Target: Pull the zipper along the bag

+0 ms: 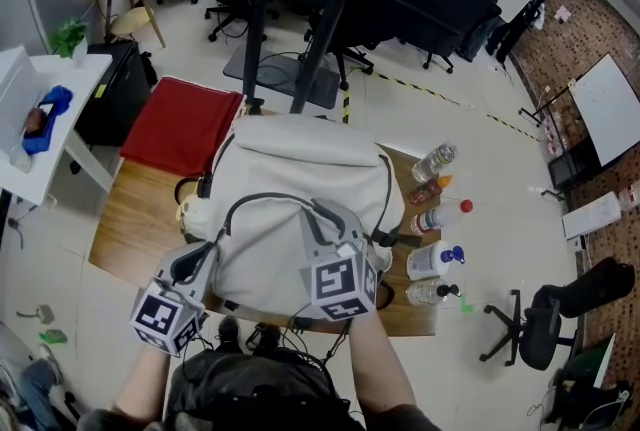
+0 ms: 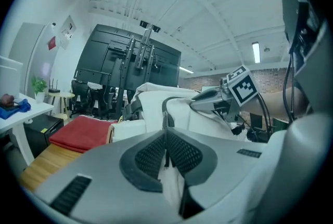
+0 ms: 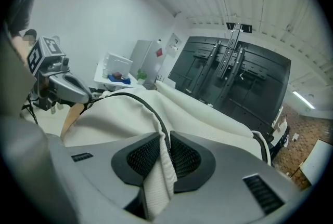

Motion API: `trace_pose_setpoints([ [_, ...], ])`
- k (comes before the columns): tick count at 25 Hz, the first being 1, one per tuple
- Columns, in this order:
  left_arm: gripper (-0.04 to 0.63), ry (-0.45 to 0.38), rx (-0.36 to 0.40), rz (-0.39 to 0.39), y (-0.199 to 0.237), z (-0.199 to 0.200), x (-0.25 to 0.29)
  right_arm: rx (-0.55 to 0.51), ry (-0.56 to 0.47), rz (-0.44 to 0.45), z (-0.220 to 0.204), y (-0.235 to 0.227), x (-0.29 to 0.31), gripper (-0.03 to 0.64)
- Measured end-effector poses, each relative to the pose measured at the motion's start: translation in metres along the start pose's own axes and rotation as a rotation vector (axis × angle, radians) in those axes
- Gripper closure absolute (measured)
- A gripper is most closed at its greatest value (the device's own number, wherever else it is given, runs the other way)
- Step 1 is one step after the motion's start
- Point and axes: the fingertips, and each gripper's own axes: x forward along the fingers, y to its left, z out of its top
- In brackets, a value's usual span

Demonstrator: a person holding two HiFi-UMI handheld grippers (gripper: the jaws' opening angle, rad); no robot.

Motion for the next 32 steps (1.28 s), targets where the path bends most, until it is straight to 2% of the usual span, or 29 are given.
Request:
trace_pose_setpoints([
  [2,0.557,0.003,0.007,0.005,-0.005,-0.007,-0.003,0.017,-0.003,-0.004,0.0,-0.002,0.002,0.532],
  [6,0.557,-0.006,-0.045,0.008,-0.007,-0.01,-0.01,0.034,-0.008,0.0,0.003,-0.003,0.005,0.532],
  [10,0.557,0.03,-0.036,0.008,-0.007,-0.007,-0.009,0.025,-0.012,0.003,0.002,-0.002,0.001,0.531],
  [14,0.554,0.024,-0.007,0.038,-0.002,-0.003,-0.007,0.017,-0.018,0.002,0.001,0.0,-0.002,0.529],
  [19,0.538,-0.029,0.017,0.094,0.003,0.031,-0.009,0.015,-0.048,0.01,0.004,0.004,-0.008,0.514],
  [22,0.54,-0.061,0.009,0.087,0.005,0.048,-0.004,0.011,-0.049,0.002,0.005,0.007,-0.012,0.506],
  [26,0.538,-0.085,0.04,0.071,0.002,0.062,0.008,0.016,-0.072,-0.015,0.008,0.008,-0.014,0.486],
  [30,0.538,-0.087,0.066,0.048,-0.009,0.078,0.017,0.065,-0.12,-0.023,0.017,0.007,-0.026,0.454],
  [32,0.538,-0.12,0.083,0.043,-0.014,0.088,0.02,0.107,-0.145,-0.03,0.021,0.003,-0.035,0.454],
])
